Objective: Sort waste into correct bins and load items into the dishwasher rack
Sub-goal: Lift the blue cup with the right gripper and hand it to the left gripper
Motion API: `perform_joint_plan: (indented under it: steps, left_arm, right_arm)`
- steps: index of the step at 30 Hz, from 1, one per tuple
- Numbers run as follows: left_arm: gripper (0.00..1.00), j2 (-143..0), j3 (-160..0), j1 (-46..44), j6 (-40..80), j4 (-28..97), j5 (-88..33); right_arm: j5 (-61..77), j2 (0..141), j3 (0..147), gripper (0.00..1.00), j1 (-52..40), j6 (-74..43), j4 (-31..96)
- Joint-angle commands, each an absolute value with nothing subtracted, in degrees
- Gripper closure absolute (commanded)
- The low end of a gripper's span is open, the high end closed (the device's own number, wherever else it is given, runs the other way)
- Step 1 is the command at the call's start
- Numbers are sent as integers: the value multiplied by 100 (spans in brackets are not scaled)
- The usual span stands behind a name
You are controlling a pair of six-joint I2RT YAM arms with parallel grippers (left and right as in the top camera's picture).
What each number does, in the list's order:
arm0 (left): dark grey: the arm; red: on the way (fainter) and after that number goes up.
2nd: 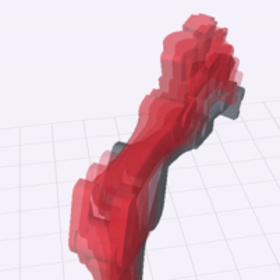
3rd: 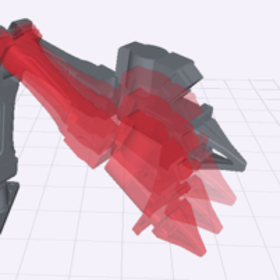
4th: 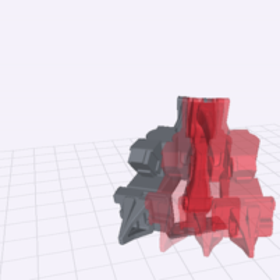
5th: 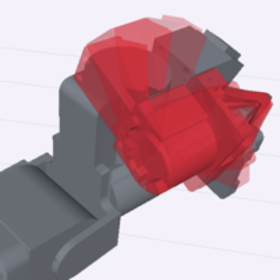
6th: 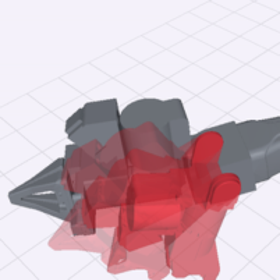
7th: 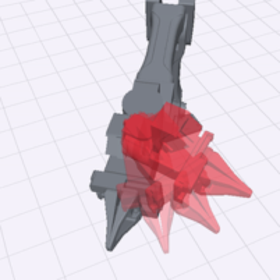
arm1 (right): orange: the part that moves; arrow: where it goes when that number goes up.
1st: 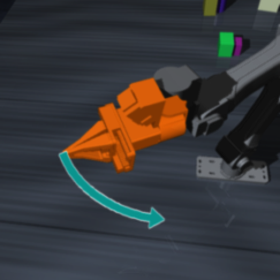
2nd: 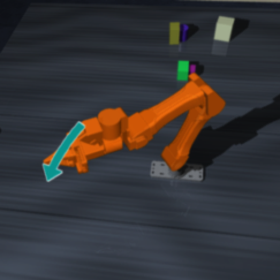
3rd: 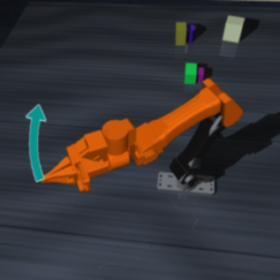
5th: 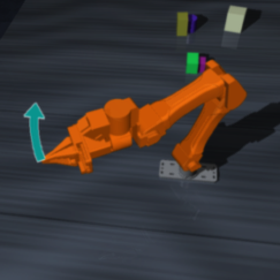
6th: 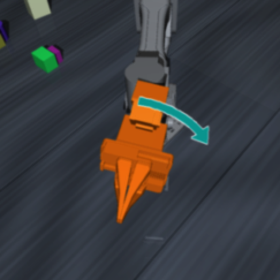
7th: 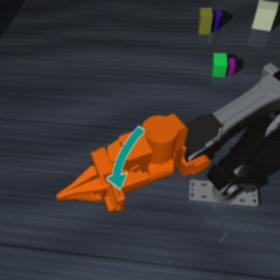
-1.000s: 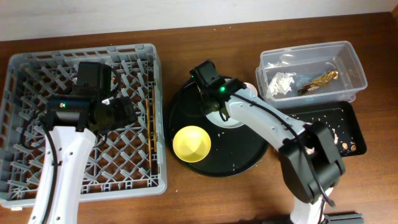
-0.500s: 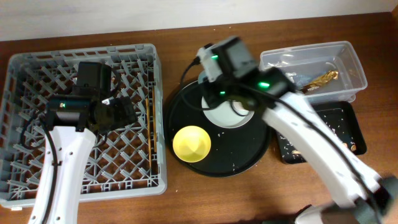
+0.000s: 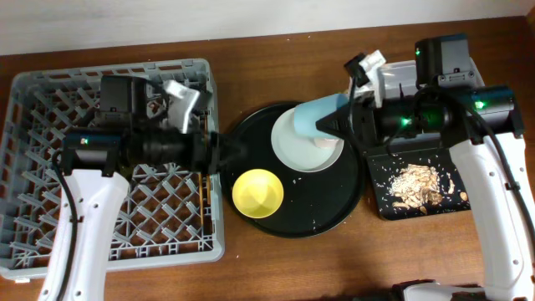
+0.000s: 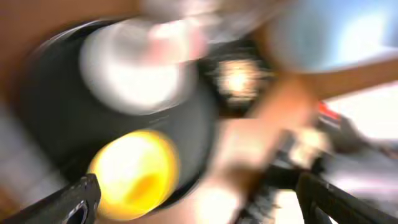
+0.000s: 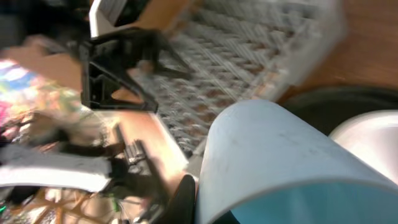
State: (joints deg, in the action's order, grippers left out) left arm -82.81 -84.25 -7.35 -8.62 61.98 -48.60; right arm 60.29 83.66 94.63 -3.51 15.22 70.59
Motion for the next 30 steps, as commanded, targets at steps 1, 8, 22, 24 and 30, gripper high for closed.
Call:
perform_joint_plan:
  steps: [1,8,22,24,30]
  left_arm:
    - [1,-8171,-8442,-722,-2285,6047,-8014]
    - [1,-8171,-8442,-722,-2285,5704,-8468]
    - [11,-8171,-8442,-1125,-2285,5402,-8274]
    - [20,-8171,-8442,-1125,-2283,5404,-8276]
    - [39,-8171,-8442,-1125,-2281,5422,-8276]
  right_arm:
    - [7564,8396,9476,96,-357,2357,7113]
    - [7811,8396,9472,96,-1223,2547,6740]
    - [7688,8401,9472,96,-2062,2571,6250]
    - [7634,8401,9472,96,-2062,2571,6230]
    - [7557,8401,9472,96,-2060,2569,6071]
